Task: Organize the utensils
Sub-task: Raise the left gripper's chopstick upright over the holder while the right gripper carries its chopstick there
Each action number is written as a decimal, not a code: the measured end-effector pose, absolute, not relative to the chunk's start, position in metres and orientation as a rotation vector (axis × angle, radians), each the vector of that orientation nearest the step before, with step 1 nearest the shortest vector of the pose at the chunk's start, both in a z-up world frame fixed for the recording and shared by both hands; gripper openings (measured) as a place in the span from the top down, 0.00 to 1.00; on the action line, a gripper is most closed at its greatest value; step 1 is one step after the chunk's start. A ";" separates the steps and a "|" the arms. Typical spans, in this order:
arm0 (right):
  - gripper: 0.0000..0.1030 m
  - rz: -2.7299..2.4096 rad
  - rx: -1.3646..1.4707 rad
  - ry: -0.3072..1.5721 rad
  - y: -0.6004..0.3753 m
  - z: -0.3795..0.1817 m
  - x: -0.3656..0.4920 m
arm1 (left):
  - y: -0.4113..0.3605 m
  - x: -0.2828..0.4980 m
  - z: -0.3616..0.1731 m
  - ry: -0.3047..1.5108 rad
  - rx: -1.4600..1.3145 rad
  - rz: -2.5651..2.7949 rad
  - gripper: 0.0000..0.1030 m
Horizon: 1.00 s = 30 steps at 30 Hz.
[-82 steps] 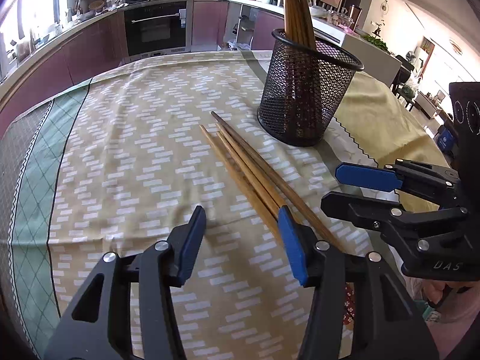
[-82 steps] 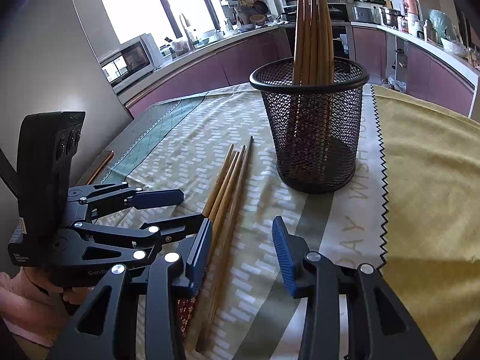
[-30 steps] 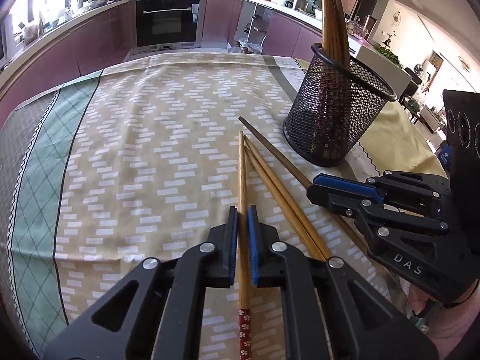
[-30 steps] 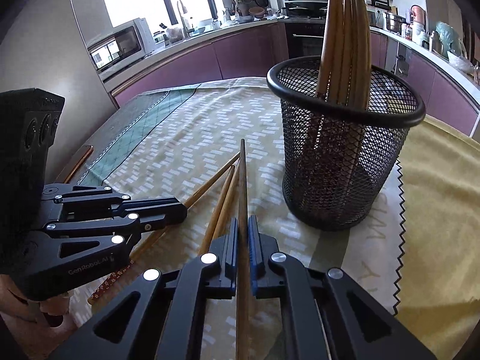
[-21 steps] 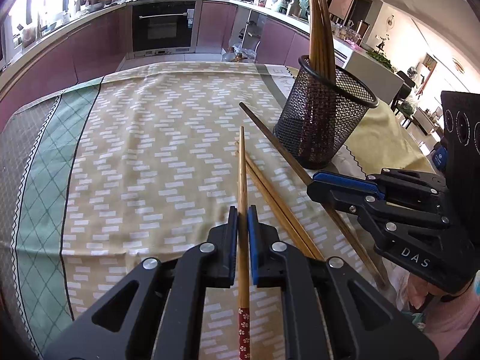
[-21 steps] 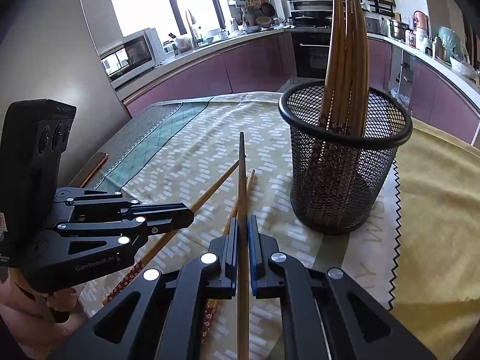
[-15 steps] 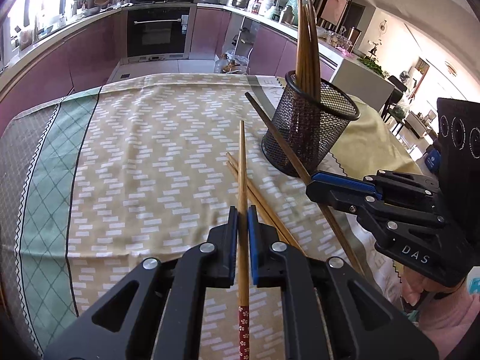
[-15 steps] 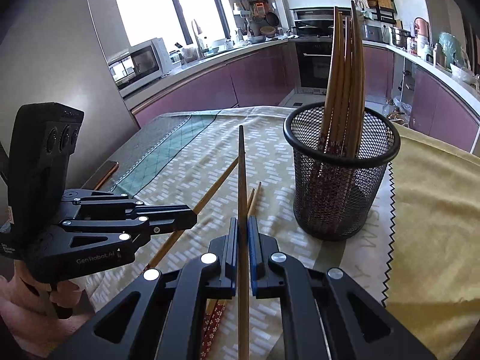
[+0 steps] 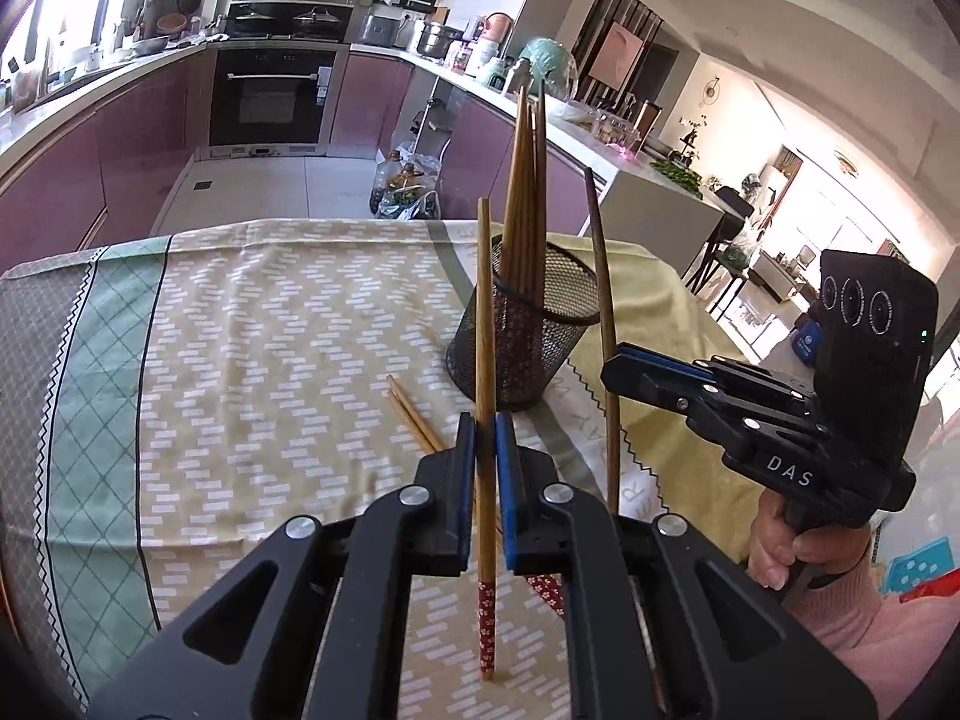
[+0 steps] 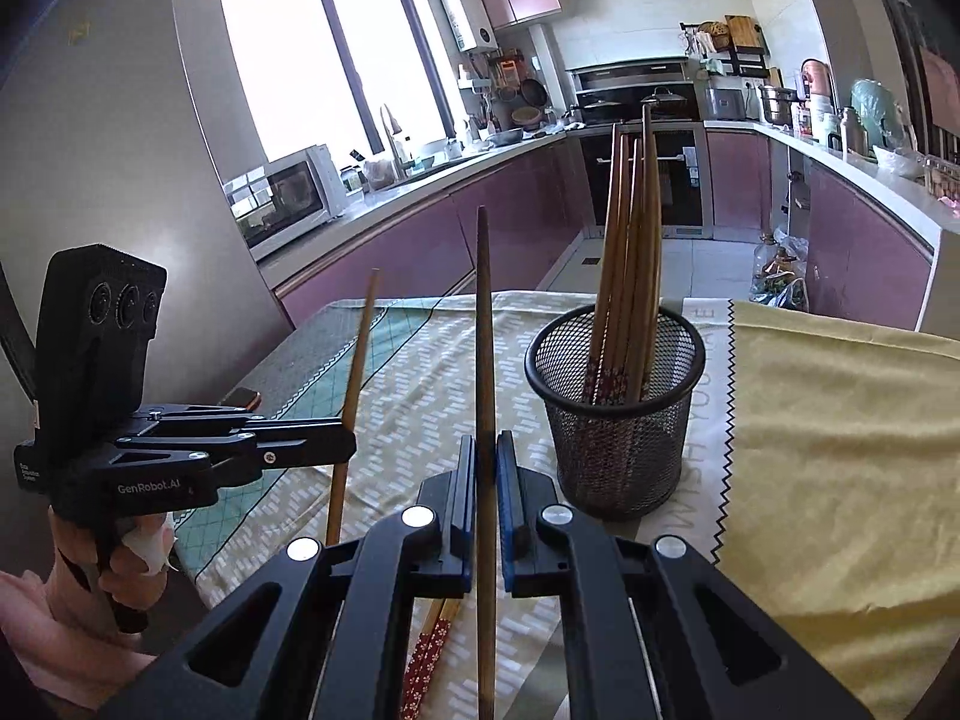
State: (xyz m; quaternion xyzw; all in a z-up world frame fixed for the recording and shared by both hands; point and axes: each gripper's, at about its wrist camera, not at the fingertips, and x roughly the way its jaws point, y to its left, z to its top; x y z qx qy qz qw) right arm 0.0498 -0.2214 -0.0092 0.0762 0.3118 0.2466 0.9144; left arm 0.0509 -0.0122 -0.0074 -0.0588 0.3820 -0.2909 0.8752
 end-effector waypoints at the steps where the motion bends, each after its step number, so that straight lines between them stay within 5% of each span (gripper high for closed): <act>1: 0.95 0.508 0.165 0.636 -0.224 -0.007 0.049 | -0.012 0.050 -0.003 0.787 -0.123 -0.612 0.93; 30: 0.95 0.446 0.164 0.403 -0.270 0.072 0.059 | -0.029 0.077 0.094 0.567 -0.122 -0.661 0.93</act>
